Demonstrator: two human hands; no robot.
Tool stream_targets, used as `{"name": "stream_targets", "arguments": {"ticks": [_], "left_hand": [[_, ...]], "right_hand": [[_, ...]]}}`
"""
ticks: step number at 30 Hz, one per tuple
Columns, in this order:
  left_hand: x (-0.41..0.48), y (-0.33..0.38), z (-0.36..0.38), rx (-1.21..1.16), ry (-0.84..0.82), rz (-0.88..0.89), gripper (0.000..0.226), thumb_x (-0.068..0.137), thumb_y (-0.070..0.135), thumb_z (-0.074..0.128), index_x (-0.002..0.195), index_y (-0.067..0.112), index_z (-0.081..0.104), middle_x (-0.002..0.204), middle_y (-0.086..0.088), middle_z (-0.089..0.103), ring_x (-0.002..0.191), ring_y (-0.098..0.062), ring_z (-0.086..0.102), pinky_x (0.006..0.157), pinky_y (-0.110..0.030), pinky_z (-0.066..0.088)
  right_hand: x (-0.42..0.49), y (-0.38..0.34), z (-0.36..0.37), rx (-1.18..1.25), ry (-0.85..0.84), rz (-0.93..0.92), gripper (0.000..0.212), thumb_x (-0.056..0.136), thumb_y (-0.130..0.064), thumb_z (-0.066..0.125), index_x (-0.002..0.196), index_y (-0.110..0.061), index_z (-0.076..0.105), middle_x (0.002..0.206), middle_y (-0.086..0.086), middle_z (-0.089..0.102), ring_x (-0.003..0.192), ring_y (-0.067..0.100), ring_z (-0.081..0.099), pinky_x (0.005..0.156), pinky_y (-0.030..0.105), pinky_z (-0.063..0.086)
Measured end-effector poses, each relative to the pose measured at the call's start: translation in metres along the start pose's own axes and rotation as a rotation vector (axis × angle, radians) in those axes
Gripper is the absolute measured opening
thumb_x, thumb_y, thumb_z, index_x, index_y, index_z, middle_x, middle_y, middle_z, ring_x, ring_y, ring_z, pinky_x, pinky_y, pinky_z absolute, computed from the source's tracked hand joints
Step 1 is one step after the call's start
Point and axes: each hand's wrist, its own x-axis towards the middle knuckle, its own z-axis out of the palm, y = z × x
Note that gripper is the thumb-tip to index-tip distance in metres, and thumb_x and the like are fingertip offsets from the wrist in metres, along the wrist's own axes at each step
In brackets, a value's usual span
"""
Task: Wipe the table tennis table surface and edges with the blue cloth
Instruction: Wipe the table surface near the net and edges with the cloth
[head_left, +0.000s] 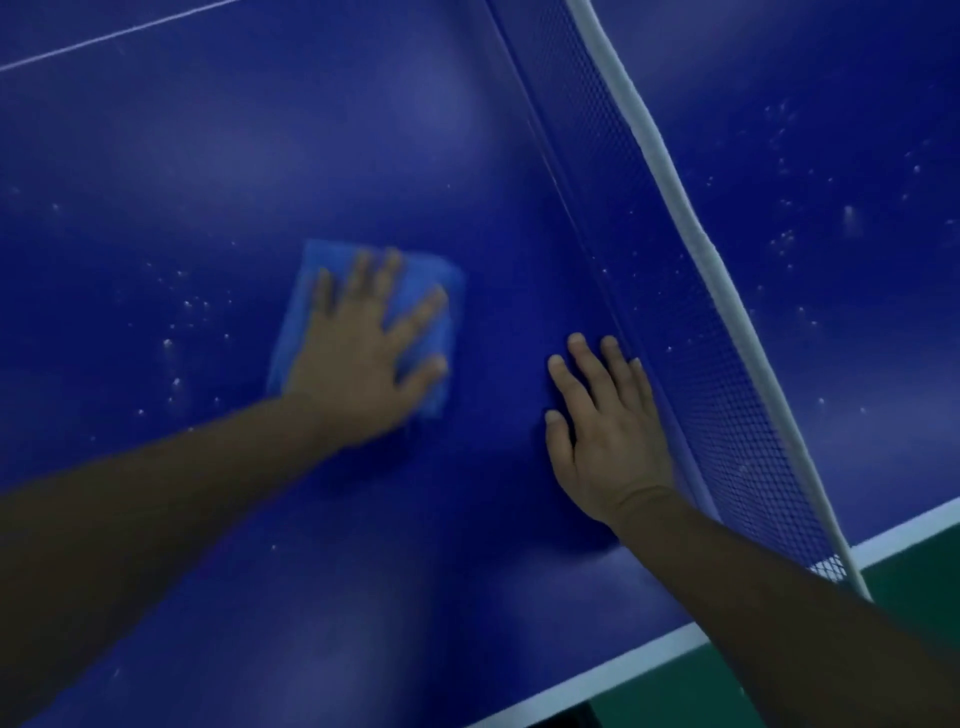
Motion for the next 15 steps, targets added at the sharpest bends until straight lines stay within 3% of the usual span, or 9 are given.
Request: {"name": "stream_targets", "arguments": {"ticks": [2,5,6,8,10,11,13,15], "left_hand": [[-0.040,0.029,0.007,-0.022,0.001,0.256,0.070,0.098,0.068,0.028,0.159,0.033,0.025,0.168,-0.013,0.011,0.154,-0.038,0.008,0.121,-0.062,0.004],[-0.048,0.012,0.004,0.009,-0.053,0.369,0.070,0.098,0.068,0.034,0.159,0.035,0.023,0.169,-0.008,0.009,0.155,-0.034,0.006,0.123,-0.058,0.003],[-0.037,-0.003,0.000,0.024,-0.052,0.324,0.069,0.098,0.068,0.033,0.159,0.035,0.025,0.169,-0.009,0.011,0.155,-0.035,0.008,0.123,-0.058,0.005],[-0.006,-0.034,-0.011,0.028,-0.048,0.074,0.071,0.095,0.069,0.028,0.158,0.036,0.024,0.168,-0.010,0.013,0.155,-0.035,0.010,0.122,-0.057,0.006],[0.023,-0.049,-0.019,-0.032,-0.053,-0.210,0.073,0.093,0.072,0.020,0.159,0.039,0.016,0.169,-0.008,0.004,0.156,-0.032,0.000,0.123,-0.055,0.000],[0.031,-0.044,-0.019,-0.033,-0.042,-0.253,0.073,0.093,0.072,0.018,0.158,0.040,0.012,0.169,-0.008,0.002,0.155,-0.033,-0.002,0.123,-0.056,-0.001],[0.029,-0.016,-0.009,-0.009,-0.009,-0.068,0.071,0.096,0.071,0.020,0.158,0.037,0.013,0.168,-0.013,0.007,0.154,-0.038,0.004,0.122,-0.060,0.003],[0.010,0.008,0.000,-0.008,-0.021,0.302,0.069,0.098,0.069,0.028,0.159,0.037,0.019,0.168,-0.013,0.009,0.155,-0.038,0.004,0.122,-0.060,0.003]], "right_hand": [[0.003,-0.002,-0.003,-0.003,-0.003,-0.017,0.057,0.099,-0.037,0.034,0.147,-0.009,0.047,0.160,0.011,0.034,0.151,0.033,0.023,0.124,0.049,0.014],[0.023,-0.006,-0.009,0.027,-0.011,-0.102,0.056,0.102,-0.037,0.034,0.147,-0.006,0.046,0.159,0.012,0.036,0.152,0.030,0.021,0.124,0.045,0.014],[0.037,-0.008,-0.010,0.037,-0.017,-0.139,0.055,0.104,-0.036,0.033,0.149,-0.006,0.043,0.161,0.010,0.033,0.153,0.029,0.018,0.125,0.043,0.013],[0.067,-0.011,-0.013,0.053,-0.027,-0.178,0.053,0.107,-0.034,0.034,0.153,-0.008,0.036,0.164,0.008,0.027,0.155,0.027,0.010,0.126,0.041,0.009],[0.090,-0.010,-0.013,0.033,-0.046,-0.152,0.054,0.108,-0.036,0.031,0.156,-0.011,0.030,0.166,0.005,0.020,0.155,0.024,0.005,0.125,0.037,0.001],[0.096,-0.008,-0.011,0.013,-0.049,-0.138,0.055,0.107,-0.037,0.029,0.157,-0.012,0.028,0.167,0.003,0.019,0.155,0.024,0.004,0.125,0.036,-0.001],[0.098,-0.006,-0.007,-0.009,-0.028,-0.129,0.056,0.106,-0.038,0.025,0.155,-0.012,0.031,0.165,0.004,0.023,0.155,0.025,0.009,0.125,0.037,0.002],[0.098,-0.006,-0.006,0.005,-0.003,-0.137,0.057,0.103,-0.037,0.027,0.152,-0.011,0.038,0.163,0.006,0.029,0.153,0.027,0.016,0.125,0.039,0.008]]}}
